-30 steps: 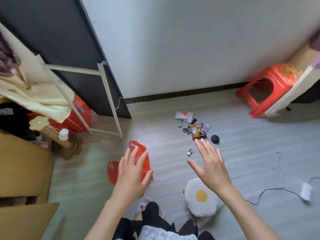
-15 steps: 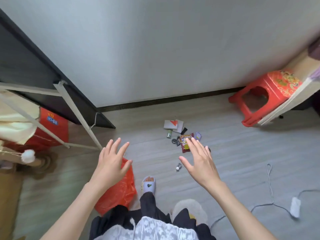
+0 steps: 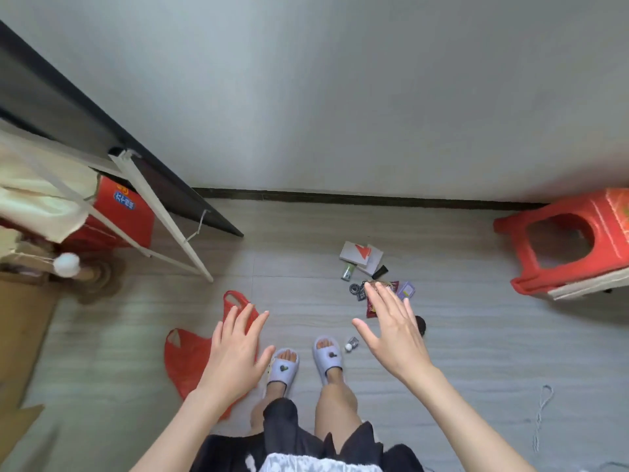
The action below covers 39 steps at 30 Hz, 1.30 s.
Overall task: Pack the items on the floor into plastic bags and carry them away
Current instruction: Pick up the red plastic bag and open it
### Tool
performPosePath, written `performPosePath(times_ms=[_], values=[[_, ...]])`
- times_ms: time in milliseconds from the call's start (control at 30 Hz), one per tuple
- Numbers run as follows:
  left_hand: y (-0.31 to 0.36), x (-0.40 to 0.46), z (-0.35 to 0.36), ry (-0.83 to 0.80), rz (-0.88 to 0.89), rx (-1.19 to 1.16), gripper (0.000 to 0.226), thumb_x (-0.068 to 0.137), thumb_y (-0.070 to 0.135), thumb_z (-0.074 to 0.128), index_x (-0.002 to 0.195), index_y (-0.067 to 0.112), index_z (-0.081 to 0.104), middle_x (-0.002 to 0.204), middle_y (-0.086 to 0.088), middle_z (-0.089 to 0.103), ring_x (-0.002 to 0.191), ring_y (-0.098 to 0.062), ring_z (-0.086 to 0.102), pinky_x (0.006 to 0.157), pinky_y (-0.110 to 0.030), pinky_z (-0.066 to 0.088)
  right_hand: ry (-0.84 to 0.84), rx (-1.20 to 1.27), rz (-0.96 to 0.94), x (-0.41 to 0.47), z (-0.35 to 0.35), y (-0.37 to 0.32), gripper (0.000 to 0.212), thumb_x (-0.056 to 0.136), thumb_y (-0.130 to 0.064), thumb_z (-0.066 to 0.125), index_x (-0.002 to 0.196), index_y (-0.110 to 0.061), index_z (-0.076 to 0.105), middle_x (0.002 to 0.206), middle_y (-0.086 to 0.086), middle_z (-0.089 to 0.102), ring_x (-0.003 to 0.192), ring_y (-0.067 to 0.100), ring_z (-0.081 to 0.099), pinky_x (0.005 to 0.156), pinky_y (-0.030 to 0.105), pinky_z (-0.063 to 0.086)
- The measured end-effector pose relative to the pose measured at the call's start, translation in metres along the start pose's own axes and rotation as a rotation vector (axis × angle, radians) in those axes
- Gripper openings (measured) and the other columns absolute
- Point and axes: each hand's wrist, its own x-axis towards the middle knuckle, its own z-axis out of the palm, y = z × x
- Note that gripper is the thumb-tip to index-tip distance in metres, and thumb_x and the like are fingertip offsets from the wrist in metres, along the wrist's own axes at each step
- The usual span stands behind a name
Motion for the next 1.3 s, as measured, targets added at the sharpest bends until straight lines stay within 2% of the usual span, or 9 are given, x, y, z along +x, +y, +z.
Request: performPosePath(times_ms=[100, 200, 400, 533, 633, 900, 1033, 1167, 1300], values=[[-0.011, 0.001, 0.018, 0.009, -0.141, -0.017, 0.068, 0.076, 0.051, 0.029, 0.13, 0.015, 0.051, 0.137, -0.017, 0.046, 0.13, -0.04, 0.038, 0.099, -0.057, 0.035, -0.099, -0.035, -0.111, 0.028, 0.015, 0.008, 0.075, 0.08, -0.061, 0.02, 0.146, -0.026, 0.016, 0.155, -0.003, 0.018, 0.144, 0.013, 0.01, 0.117, 0.034, 0.0], [-0.019, 0.004, 0.057, 0.066, -0.283, -0.045, 0.066, 0.077, 0.049, 0.031, 0.131, 0.015, 0.049, 0.138, -0.017, 0.045, 0.13, -0.04, 0.036, 0.099, -0.058, 0.033, -0.174, -0.102, -0.242, 0.059, 0.044, 0.02, 0.08, 0.076, -0.062, 0.015, 0.145, -0.023, 0.023, 0.153, 0.002, 0.025, 0.143, 0.019, 0.017, 0.116, 0.038, 0.004], [-0.029, 0.023, 0.159, 0.093, -0.437, -0.112, 0.062, 0.076, 0.043, 0.035, 0.127, 0.012, 0.052, 0.133, -0.018, 0.05, 0.124, -0.041, 0.045, 0.094, -0.057, 0.039, -0.189, -0.234, -0.411, 0.114, 0.125, 0.038, 0.065, 0.084, -0.051, 0.037, 0.139, -0.015, 0.04, 0.143, 0.012, 0.042, 0.134, 0.03, 0.037, 0.109, 0.051, 0.024], [-0.051, 0.044, 0.254, 0.032, -0.494, -0.179, 0.058, 0.076, 0.042, 0.036, 0.123, 0.013, 0.055, 0.13, -0.017, 0.054, 0.12, -0.04, 0.049, 0.09, -0.055, 0.042, -0.232, -0.267, -0.471, 0.146, 0.216, 0.057, 0.064, 0.081, -0.044, 0.049, 0.136, -0.013, 0.043, 0.139, 0.014, 0.047, 0.13, 0.033, 0.042, 0.105, 0.054, 0.029], [-0.083, 0.074, 0.33, 0.038, -0.473, -0.191, 0.057, 0.076, 0.042, 0.038, 0.124, 0.014, 0.052, 0.13, -0.017, 0.054, 0.12, -0.039, 0.05, 0.09, -0.055, 0.042, -0.296, -0.305, -0.524, 0.167, 0.306, 0.081, 0.062, 0.082, -0.048, 0.043, 0.131, -0.012, 0.049, 0.132, 0.015, 0.054, 0.123, 0.034, 0.051, 0.099, 0.055, 0.036], [-0.221, 0.175, 0.509, 0.059, -0.557, -0.219, 0.068, 0.081, 0.045, 0.033, 0.144, 0.019, 0.024, 0.152, -0.011, 0.019, 0.142, -0.03, 0.011, 0.113, -0.046, 0.013, -0.395, -0.35, -0.64, 0.245, 0.534, 0.118, 0.063, 0.08, -0.048, 0.036, 0.125, -0.009, 0.054, 0.122, 0.016, 0.061, 0.111, 0.033, 0.06, 0.089, 0.056, 0.044], [-0.292, 0.227, 0.561, 0.194, -0.613, -0.243, 0.064, 0.09, 0.033, 0.051, 0.144, 0.016, 0.022, 0.152, -0.013, 0.019, 0.141, -0.031, 0.013, 0.112, -0.044, 0.015, -0.369, -0.249, -0.661, 0.287, 0.61, 0.101, 0.074, 0.079, -0.055, 0.022, 0.131, -0.008, 0.048, 0.127, 0.013, 0.057, 0.123, 0.03, 0.05, 0.107, 0.05, 0.028], [-0.351, 0.264, 0.579, 0.295, -0.668, -0.222, 0.071, 0.088, 0.03, 0.055, 0.145, 0.012, 0.016, 0.151, -0.016, 0.02, 0.14, -0.031, 0.017, 0.113, -0.044, 0.018, -0.302, -0.205, -0.644, 0.312, 0.661, 0.06, 0.054, 0.091, -0.051, 0.036, 0.124, -0.01, 0.051, 0.114, 0.01, 0.062, 0.109, 0.03, 0.055, 0.094, 0.041, 0.037], [-0.368, 0.279, 0.579, 0.329, -0.75, -0.24, 0.068, 0.083, 0.031, 0.062, 0.14, 0.012, 0.029, 0.137, -0.014, 0.043, 0.129, -0.031, 0.035, 0.103, -0.045, 0.026, -0.385, -0.044, -0.437, 0.321, 0.687, 0.034, 0.044, 0.088, -0.045, 0.051, 0.109, -0.006, 0.054, 0.109, 0.013, 0.06, 0.103, 0.033, 0.056, 0.084, 0.04, 0.045]])
